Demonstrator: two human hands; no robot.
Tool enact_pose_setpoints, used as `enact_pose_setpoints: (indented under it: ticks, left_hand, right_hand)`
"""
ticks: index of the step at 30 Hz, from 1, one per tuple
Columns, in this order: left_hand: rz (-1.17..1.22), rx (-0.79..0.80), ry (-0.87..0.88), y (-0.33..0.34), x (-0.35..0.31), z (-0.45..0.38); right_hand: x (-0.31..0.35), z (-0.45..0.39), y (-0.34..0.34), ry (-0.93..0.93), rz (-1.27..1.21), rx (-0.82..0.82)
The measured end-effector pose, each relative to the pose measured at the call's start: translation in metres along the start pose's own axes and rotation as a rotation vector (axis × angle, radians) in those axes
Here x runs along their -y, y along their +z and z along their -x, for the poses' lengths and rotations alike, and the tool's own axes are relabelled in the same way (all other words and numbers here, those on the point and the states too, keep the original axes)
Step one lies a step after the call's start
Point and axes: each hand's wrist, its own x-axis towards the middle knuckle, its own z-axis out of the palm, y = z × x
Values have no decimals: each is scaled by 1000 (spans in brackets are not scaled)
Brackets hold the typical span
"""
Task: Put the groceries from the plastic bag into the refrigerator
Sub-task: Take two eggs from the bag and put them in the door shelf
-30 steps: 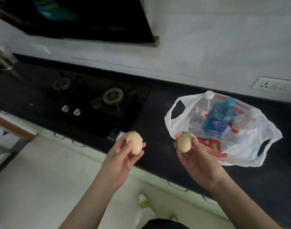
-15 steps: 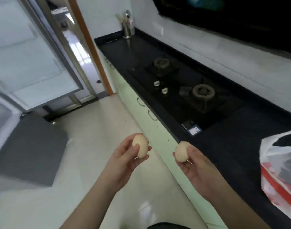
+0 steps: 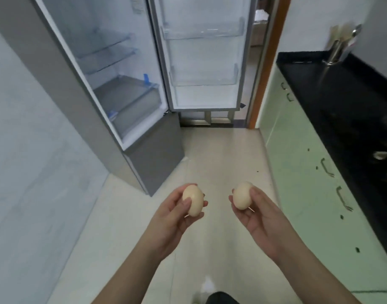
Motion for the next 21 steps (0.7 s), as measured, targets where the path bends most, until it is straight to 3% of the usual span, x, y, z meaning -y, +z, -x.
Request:
enact_pose_setpoints:
  ticks: [11, 21]
  left_hand:
    - [119, -143, 137, -77, -53, -36]
    - [59, -103, 132, -49, -87, -167]
  right_hand:
    - [-21, -92, 78, 146, 151, 246]
    - [47, -204, 92, 197, 15, 362]
